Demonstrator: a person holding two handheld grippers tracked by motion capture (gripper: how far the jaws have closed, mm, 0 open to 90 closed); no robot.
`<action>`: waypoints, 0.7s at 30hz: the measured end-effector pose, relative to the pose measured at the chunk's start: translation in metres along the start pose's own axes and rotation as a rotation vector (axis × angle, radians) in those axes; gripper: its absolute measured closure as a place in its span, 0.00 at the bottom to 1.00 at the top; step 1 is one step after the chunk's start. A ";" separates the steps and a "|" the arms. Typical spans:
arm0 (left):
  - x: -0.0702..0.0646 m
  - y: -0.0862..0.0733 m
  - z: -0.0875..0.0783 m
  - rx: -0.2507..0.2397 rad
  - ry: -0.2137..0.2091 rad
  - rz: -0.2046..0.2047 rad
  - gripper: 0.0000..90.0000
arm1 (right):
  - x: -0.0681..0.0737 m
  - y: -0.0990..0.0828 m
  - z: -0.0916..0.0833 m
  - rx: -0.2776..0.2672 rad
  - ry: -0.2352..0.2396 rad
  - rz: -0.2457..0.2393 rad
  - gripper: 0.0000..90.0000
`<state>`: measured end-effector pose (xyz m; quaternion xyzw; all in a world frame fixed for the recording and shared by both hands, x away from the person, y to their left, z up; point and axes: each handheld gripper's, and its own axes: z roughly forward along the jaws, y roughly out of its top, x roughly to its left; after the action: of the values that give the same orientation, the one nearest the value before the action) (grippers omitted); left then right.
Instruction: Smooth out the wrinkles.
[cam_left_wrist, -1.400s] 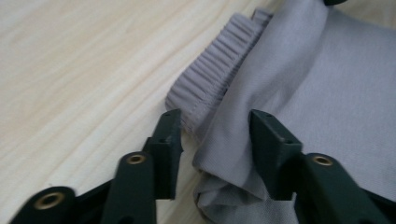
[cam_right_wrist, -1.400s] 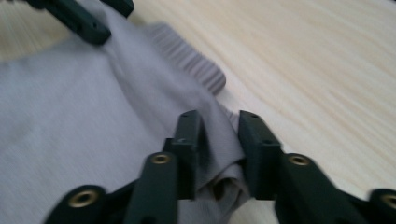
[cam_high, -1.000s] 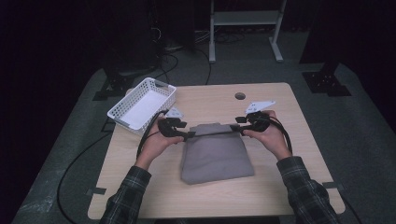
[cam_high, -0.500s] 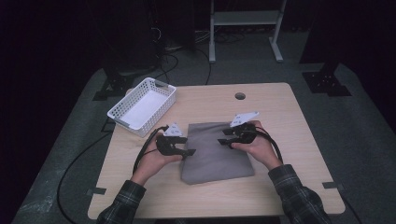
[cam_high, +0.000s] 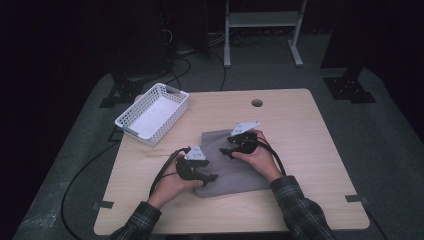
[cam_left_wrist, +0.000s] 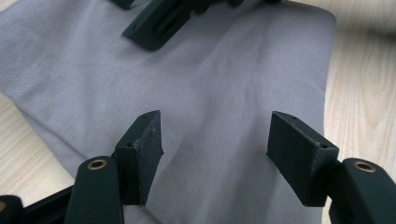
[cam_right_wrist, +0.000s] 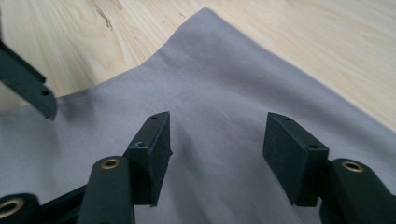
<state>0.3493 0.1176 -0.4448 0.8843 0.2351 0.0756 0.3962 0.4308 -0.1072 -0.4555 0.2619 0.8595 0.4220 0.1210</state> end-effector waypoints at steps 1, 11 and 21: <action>0.000 0.000 0.000 0.000 0.000 0.000 0.38 | 0.000 0.000 0.000 0.000 0.000 0.000 0.44; 0.004 -0.001 -0.002 -0.005 0.012 -0.008 0.36 | 0.013 -0.010 0.026 0.037 -0.045 -0.064 0.32; 0.009 -0.001 -0.008 -0.020 0.028 -0.023 0.35 | 0.011 -0.014 0.022 0.046 -0.041 -0.041 0.32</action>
<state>0.3543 0.1279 -0.4408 0.8763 0.2502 0.0856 0.4027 0.4264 -0.0937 -0.4800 0.2556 0.8715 0.3939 0.1412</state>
